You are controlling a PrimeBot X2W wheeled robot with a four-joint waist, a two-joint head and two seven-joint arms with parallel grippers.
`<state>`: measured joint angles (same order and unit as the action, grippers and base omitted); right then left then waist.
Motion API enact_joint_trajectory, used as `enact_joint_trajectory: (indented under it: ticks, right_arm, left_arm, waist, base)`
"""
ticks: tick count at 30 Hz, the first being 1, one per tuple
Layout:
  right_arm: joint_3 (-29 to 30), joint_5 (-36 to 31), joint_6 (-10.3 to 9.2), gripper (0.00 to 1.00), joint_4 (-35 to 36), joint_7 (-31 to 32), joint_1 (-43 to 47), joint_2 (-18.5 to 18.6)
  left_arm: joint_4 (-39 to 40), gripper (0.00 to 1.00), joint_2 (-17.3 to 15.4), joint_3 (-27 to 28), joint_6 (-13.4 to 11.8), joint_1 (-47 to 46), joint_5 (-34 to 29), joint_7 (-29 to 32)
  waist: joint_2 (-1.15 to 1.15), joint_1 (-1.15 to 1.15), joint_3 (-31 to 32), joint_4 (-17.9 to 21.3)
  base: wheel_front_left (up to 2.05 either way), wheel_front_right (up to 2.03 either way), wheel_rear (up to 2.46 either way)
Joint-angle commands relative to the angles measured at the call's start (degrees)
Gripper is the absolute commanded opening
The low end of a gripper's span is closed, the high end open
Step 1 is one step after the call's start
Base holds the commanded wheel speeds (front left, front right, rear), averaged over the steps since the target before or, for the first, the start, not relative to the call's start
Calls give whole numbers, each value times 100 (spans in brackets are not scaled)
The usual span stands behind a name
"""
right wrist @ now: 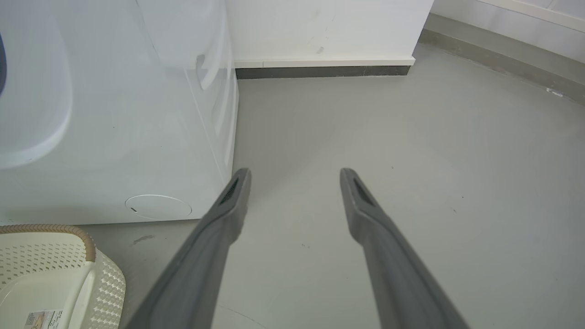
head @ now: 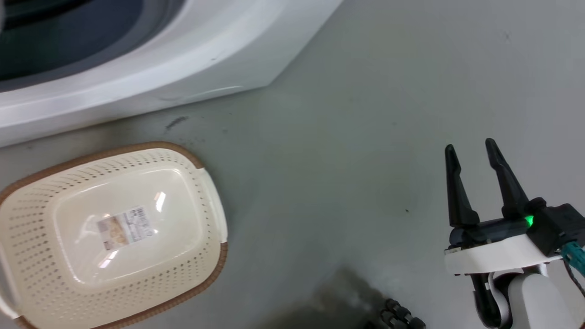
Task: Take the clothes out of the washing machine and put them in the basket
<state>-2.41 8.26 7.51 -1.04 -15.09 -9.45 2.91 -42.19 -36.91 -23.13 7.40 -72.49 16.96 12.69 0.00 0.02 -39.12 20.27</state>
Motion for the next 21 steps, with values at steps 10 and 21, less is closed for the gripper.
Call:
enact_joint_trajectory:
  ticks: [10,21]
  right_arm:
    - [-640,302,-4,100,119,-12,108,-5]
    - [-892,513,-4,100,280,-12,97,-3]
  left_arm:
    - [-520,100,-690,-842,4,-1240,551,1576]
    - [-848,100,-908,-1216,4,-1624,870,2408]
  waist:
    - [0,-2,-468,569]
    - [0,-2,-754,720]
  base:
    - [0,0,0]
    - [0,0,0]
